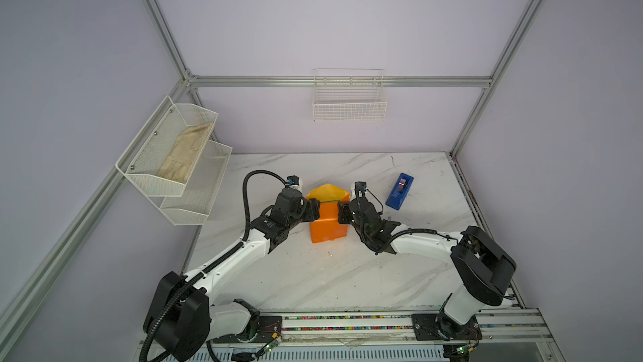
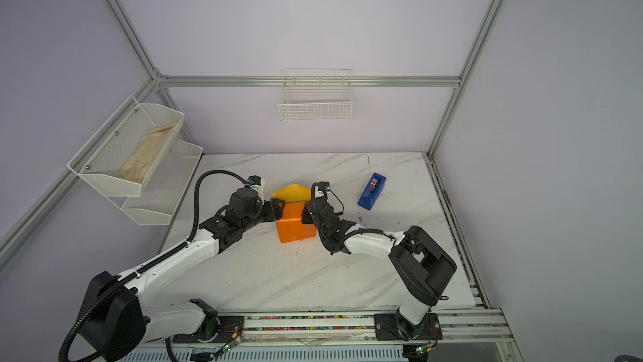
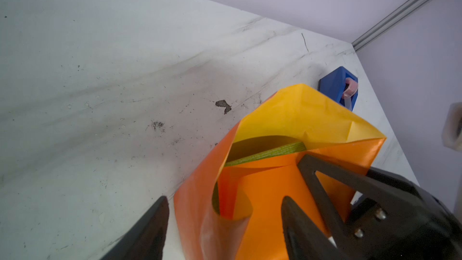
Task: Wrap a gift box in wrapping paper
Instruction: Fold the wrapping paper for the gift box.
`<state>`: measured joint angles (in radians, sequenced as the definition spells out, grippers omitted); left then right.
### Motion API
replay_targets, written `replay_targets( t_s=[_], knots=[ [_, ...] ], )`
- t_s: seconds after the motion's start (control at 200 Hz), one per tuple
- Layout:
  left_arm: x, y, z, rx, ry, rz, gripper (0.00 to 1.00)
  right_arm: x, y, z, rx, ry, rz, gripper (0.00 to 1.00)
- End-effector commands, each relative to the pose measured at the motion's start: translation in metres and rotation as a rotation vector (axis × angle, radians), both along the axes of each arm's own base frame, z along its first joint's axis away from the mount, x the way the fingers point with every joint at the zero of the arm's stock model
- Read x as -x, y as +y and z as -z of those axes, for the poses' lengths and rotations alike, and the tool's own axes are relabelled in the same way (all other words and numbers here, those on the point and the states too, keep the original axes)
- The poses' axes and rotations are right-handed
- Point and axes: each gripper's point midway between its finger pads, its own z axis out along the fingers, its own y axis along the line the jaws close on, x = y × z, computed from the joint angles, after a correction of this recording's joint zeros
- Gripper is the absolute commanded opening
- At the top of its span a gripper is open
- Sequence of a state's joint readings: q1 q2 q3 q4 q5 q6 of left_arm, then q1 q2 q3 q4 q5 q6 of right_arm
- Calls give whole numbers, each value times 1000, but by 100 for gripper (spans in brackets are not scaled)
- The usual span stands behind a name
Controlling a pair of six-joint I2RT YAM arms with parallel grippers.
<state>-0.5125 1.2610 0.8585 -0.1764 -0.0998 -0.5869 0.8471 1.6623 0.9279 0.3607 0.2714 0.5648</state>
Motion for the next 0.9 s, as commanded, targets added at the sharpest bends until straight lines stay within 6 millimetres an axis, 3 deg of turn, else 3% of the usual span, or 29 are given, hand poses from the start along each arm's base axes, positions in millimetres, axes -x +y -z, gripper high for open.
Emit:
replay_targets(
  t_s=[0.0, 0.455, 0.655, 0.895],
  knots=[
    [-3, 6, 5, 50, -30, -77, 70, 7, -1, 23, 45, 77, -12, 27],
    [7, -1, 44, -34, -51, -99, 63, 7, 1, 25, 47, 84, -13, 26],
    [6, -3, 60, -52, -28, -98, 52, 6, 1, 26, 49, 89, -13, 25],
    [-3, -14, 58, -80, -35, -59, 36, 7, 1, 28, 58, 98, -16, 15]
  ],
)
